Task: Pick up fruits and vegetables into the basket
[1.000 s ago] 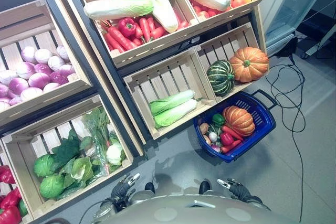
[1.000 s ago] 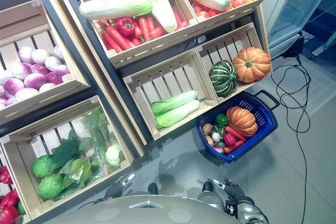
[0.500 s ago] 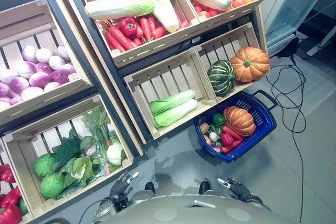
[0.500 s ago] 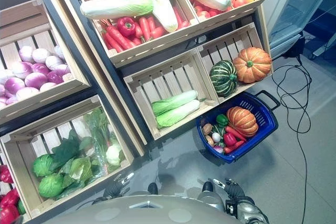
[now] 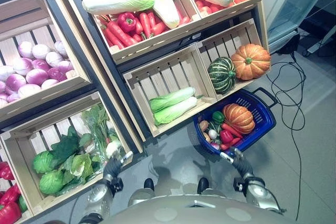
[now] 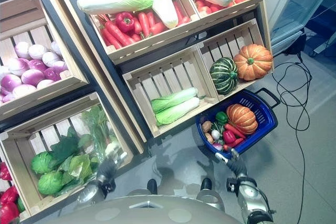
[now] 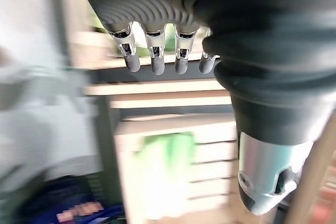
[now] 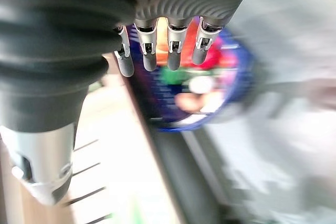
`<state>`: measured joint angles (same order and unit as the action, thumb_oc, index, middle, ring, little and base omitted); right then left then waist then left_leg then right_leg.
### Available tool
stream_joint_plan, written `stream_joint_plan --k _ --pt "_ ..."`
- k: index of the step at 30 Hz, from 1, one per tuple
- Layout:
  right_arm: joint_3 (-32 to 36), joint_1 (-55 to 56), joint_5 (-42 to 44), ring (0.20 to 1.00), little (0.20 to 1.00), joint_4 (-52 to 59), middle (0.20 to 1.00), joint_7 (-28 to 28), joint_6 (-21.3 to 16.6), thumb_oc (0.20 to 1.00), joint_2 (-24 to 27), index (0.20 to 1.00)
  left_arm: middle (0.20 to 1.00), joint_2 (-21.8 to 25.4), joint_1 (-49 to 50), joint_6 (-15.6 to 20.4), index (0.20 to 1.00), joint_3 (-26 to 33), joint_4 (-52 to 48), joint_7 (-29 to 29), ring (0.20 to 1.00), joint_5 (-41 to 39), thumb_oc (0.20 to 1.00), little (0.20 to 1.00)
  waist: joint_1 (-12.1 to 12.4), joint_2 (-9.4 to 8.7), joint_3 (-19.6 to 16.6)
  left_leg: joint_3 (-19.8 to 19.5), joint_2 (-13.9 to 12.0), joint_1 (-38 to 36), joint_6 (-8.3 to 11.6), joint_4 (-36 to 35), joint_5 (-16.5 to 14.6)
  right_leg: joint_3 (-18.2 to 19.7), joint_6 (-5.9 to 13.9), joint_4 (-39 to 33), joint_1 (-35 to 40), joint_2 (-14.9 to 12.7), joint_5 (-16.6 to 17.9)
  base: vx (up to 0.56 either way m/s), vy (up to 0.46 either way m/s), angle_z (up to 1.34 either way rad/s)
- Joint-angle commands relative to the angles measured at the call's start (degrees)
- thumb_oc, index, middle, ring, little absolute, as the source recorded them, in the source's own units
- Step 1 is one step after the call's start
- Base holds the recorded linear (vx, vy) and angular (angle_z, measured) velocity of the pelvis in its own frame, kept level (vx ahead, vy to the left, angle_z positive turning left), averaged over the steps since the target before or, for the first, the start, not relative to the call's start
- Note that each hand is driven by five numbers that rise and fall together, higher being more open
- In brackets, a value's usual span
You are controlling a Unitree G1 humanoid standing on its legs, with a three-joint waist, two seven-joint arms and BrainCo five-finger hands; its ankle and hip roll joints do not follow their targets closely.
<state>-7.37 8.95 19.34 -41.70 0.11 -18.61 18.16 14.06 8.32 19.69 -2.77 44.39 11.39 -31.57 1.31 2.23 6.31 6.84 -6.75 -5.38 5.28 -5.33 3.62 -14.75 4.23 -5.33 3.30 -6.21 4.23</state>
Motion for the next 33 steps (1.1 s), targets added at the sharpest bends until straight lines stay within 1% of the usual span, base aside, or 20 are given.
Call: stream_joint_plan --k 1,2,3,4,5,8,10,11,12,14,15,16,18,19,22,23,25,27,29,33 --pt "1.24 -0.98 0.72 1.000 1.000 7.71 1.000 -2.40 -0.71 1.000 0.84 1.000 1.000 3.84 -1.95 5.45 1.000 1.83 -4.97 -2.96 1.000 0.52 1.000 1.000 -1.00 -1.80 1.65 -1.10 0.59 1.23 -1.85 0.77 -3.74 0.49 3.76 6.27 0.12 -4.43 -5.48 0.06 0.014 0.00" --pt "1.39 -0.49 0.46 1.000 1.000 9.37 1.000 -2.60 -0.77 1.000 1.16 1.000 1.000 4.45 -1.73 5.80 1.000 1.93 -6.53 -3.40 1.000 0.78 1.000 1.000 -1.13 -1.80 1.70 -1.10 0.57 1.29 -1.88 0.84 -3.73 0.57 3.68 6.57 -0.02 -4.43 -5.66 0.10 0.030 0.00" --pt "1.97 0.86 -0.44 1.000 1.000 13.54 1.000 -2.75 -1.35 1.000 1.96 1.000 1.000 6.27 -1.14 7.77 1.000 2.20 -10.65 -5.12 1.000 2.61 1.000 1.000 -1.49 -1.71 1.90 -1.11 0.45 1.53 -1.90 1.14 -3.68 0.71 3.46 7.88 -0.67 -4.45 -6.36 0.07 0.041 0.00" --pt "2.45 1.28 -0.63 1.000 1.000 15.53 1.000 -2.57 -1.14 1.000 2.37 1.000 1.000 7.07 -1.26 8.50 1.000 2.27 -12.43 -5.89 1.000 3.08 1.000 1.000 -1.74 -1.62 2.09 -1.11 0.46 1.78 -1.89 1.31 -3.60 0.84 3.38 8.53 -1.16 -4.52 -6.62 0.06 0.083 0.00" --pt "3.05 1.46 -1.08 1.000 1.000 18.41 1.000 -2.30 -2.15 1.000 3.55 1.000 1.000 8.77 -2.09 10.55 1.000 2.04 -15.57 -8.11 1.000 5.14 1.000 1.000 -2.26 -1.27 2.63 -1.12 0.46 2.74 -1.88 1.94 -3.46 1.21 3.05 10.34 -2.84 -4.64 -7.36 0.02 0.073 0.00" --pt "3.33 1.06 -2.17 1.000 1.000 21.42 1.000 -2.76 -2.66 1.000 4.89 1.000 1.000 10.72 -3.69 12.24 1.000 1.48 -18.87 -10.84 1.000 7.61 1.000 1.000 -2.82 -0.82 3.39 -1.17 0.54 4.28 -1.85 3.08 -3.41 1.64 2.74 12.69 -5.24 -4.82 -8.15 -0.02 0.072 -0.06" --pt "3.73 -0.63 -3.03 1.000 1.000 24.18 1.000 -3.66 -3.25 1.000 6.76 1.000 1.000 13.06 -6.44 15.52 1.000 0.71 -22.00 -14.64 1.000 12.39 1.000 1.000 -3.55 -0.19 5.05 -1.28 0.73 6.86 -1.76 4.71 -3.25 2.47 2.36 15.71 -8.92 -4.92 -9.05 -0.12 0.109 -0.02" --pt "3.56 -1.68 -3.35 1.000 1.000 25.03 1.000 -4.52 -3.56 1.000 7.50 1.000 1.000 13.95 -7.88 16.16 1.000 0.46 -23.42 -16.18 1.000 13.85 1.000 1.000 -3.83 0.05 5.99 -1.23 0.82 8.09 -1.71 5.47 -3.12 2.86 2.20 16.85 -10.48 -4.97 -9.34 -0.19 0.083 -0.07" --pt "3.20 -3.76 -3.29 1.000 1.000 26.40 1.000 -5.85 -3.46 1.000 8.50 1.000 1.000 15.27 -10.67 16.94 1.000 -0.13 -25.37 -19.37 1.000 16.70 1.000 1.000 -4.24 0.26 7.57 -1.15 0.99 9.97 -1.72 6.45 -3.01 3.49 2.19 18.47 -12.84 -5.07 -9.66 -0.16 0.046 -0.08" --pt "2.94 -5.20 -3.33 1.000 1.000 27.15 1.000 -6.98 -3.19 1.000 8.90 1.000 1.000 16.22 -12.61 17.11 1.000 -0.61 -26.58 -21.50 1.000 18.93 1.000 1.000 -4.46 0.33 8.53 -1.01 1.17 11.35 -1.72 7.17 -2.99 3.90 2.21 19.46 -14.33 -5.11 -9.85 -0.11 0.008 0.00" --pt "2.94 -5.20 -3.33 1.000 1.000 27.15 1.000 -6.98 -3.19 1.000 8.90 1.000 1.000 16.22 -12.61 17.11 1.000 -0.61 -26.58 -21.50 1.000 18.93 1.000 1.000 -4.46 0.33 8.53 -1.01 1.17 11.35 -1.72 7.17 -2.99 3.90 2.21 19.46 -14.33 -5.11 -9.85 -0.12 -0.003 0.04" --pt "2.34 -7.34 -3.77 1.000 1.000 28.83 1.000 -9.13 -2.63 1.000 9.45 1.000 1.000 17.46 -15.43 16.19 1.000 -1.24 -28.16 -26.63 1.000 24.17 1.000 1.000 -4.77 0.39 10.21 -0.80 1.22 13.72 -1.68 8.73 -2.91 4.50 2.23 21.47 -17.04 -5.35 -9.96 -0.11 0.000 -0.02" --pt "1.58 -9.27 -3.95 1.000 1.000 30.13 1.000 -10.41 -1.91 1.000 9.95 1.000 1.000 18.62 -18.45 15.14 1.000 -2.26 -29.36 -29.40 1.000 26.85 1.000 1.000 -5.06 0.39 11.64 -0.60 1.27 15.74 -1.64 10.10 -2.75 4.82 2.30 23.12 -19.23 -5.52 -10.03 -0.15 -0.006 -0.07" --pt "1.20 -10.77 -4.34 1.000 1.000 31.09 1.000 -11.51 -1.39 1.000 10.43 1.000 1.000 19.29 -20.49 13.06 1.000 -2.89 -31.16 -32.25 1.000 30.62 1.000 1.000 -5.22 0.32 12.74 -0.33 1.06 17.83 -1.48 11.48 -2.70 5.17 2.28 24.45 -21.39 -5.63 -10.01 -0.13 -0.023 -0.09" --pt "-0.14 -13.28 -4.87 1.000 1.000 32.88 1.000 -13.06 0.14 1.000 11.22 1.000 1.000 20.72 -25.02 9.42 1.000 -4.77 -32.28 -36.34 1.000 35.00 1.000 1.000 -5.66 0.31 14.40 0.18 0.61 20.66 -1.38 13.23 -2.56 5.71 2.12 26.96 -24.67 -5.35 -10.28 -0.07 -0.025 -0.03" --pt "-0.20 -13.42 -4.91 1.000 1.000 32.93 1.000 -13.12 0.19 1.000 11.23 1.000 1.000 20.77 -25.29 9.18 1.000 -4.86 -32.27 -36.51 1.000 35.29 1.000 1.000 -5.67 0.30 14.46 0.22 0.59 20.83 -1.38 13.33 -2.57 5.75 2.11 27.08 -24.86 -5.33 -10.31 -0.04 -0.024 0.00" --pt "-1.58 -15.04 -4.69 1.000 1.000 33.90 1.000 -13.77 1.08 1.000 11.67 1.000 1.000 21.87 -29.30 6.33 1.000 -6.59 -31.78 -39.11 1.000 37.40 1.000 1.000 -6.11 0.25 15.75 0.42 0.39 22.68 -1.31 14.24 -2.39 6.12 1.98 28.55 -26.96 -4.83 -10.49 -0.05 -0.025 -0.04" --pt "-1.98 -15.85 -4.73 1.000 1.000 34.74 1.000 -14.16 2.14 1.000 11.98 1.000 1.000 22.37 -31.37 4.75 1.000 -7.26 -31.54 -39.27 1.000 38.21 1.000 1.000 -6.31 0.02 16.45 0.61 0.41 23.81 -1.29 15.12 -2.63 6.47 1.93 29.86 -28.37 -4.72 -10.99 -0.05 -0.035 -0.03" --pt "-2.54 -16.87 -4.36 1.000 1.000 36.23 1.000 -14.54 3.26 1.000 12.41 1.000 1.000 23.03 -33.95 2.41 1.000 -8.00 -31.75 -40.01 1.000 39.20 1.000 1.000 -6.71 -0.19 17.68 0.89 0.33 25.71 -1.35 16.06 -2.42 6.87 1.64 30.99 -30.31 -3.95 -11.04 -0.06 -0.045 0.00" --pt "-3.29 -18.16 -4.84 1.000 1.000 37.58 1.000 -15.45 4.42 1.000 12.52 1.000 1.000 22.84 -36.55 0.05 1.000 -8.98 -31.05 -40.55 1.000 39.73 1.000 1.000 -7.18 -0.49 18.86 1.23 0.15 28.00 -1.35 17.55 -2.34 7.16 1.33 32.20 -32.34 -3.20 -11.13 -0.02 -0.015 -0.02"
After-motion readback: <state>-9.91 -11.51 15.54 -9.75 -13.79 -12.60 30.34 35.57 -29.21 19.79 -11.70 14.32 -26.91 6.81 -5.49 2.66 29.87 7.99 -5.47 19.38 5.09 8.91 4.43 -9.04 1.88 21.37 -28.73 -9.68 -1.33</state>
